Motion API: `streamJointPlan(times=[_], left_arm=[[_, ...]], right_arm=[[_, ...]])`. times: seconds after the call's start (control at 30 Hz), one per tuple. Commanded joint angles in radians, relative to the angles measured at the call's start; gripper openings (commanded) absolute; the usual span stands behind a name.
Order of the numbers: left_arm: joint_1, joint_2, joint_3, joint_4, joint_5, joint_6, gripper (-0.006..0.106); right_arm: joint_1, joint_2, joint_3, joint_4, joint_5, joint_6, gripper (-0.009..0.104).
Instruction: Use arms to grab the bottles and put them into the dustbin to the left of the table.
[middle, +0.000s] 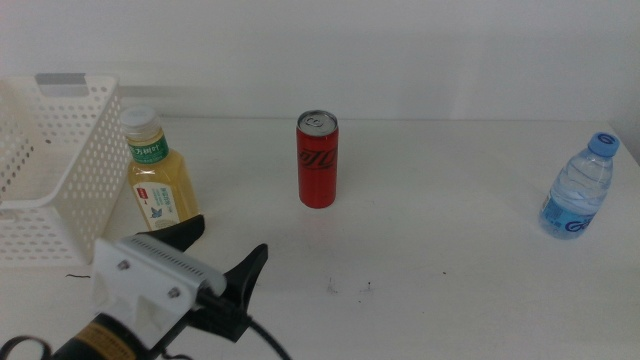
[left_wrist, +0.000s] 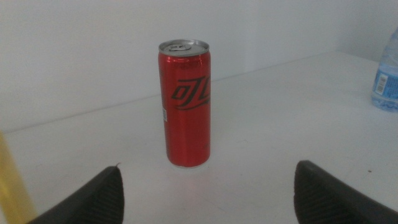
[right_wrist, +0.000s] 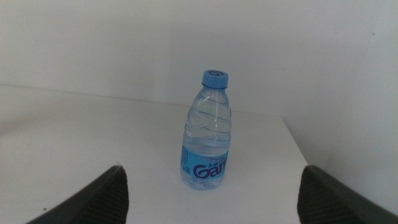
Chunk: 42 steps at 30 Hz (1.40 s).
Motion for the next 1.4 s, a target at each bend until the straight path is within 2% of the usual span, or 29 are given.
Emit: streamJointPlan(times=[0.0, 0.47, 0.93, 1.37], left_arm=[[0.000, 0.031, -0.030, 0.001, 0.015, 0.000, 0.094], [0.001, 0.291, -0.235, -0.007, -0.036, -0.007, 0.094], [0.109, 0.483, -0.472, 0.186, 0.023, -0.081, 0.094], [0.122, 0.641, -0.646, 0.187, 0.031, -0.107, 0.094]], right_arm=[[-0.003, -0.004, 0.004, -0.007, -0.010, -0.008, 0.093], [-0.003, -0.004, 0.004, -0.007, -0.010, -0.008, 0.093], [-0.003, -0.004, 0.004, -0.007, -0.010, -0.008, 0.093], [-0.003, -0.004, 0.004, -0.007, -0.010, -0.008, 0.093]])
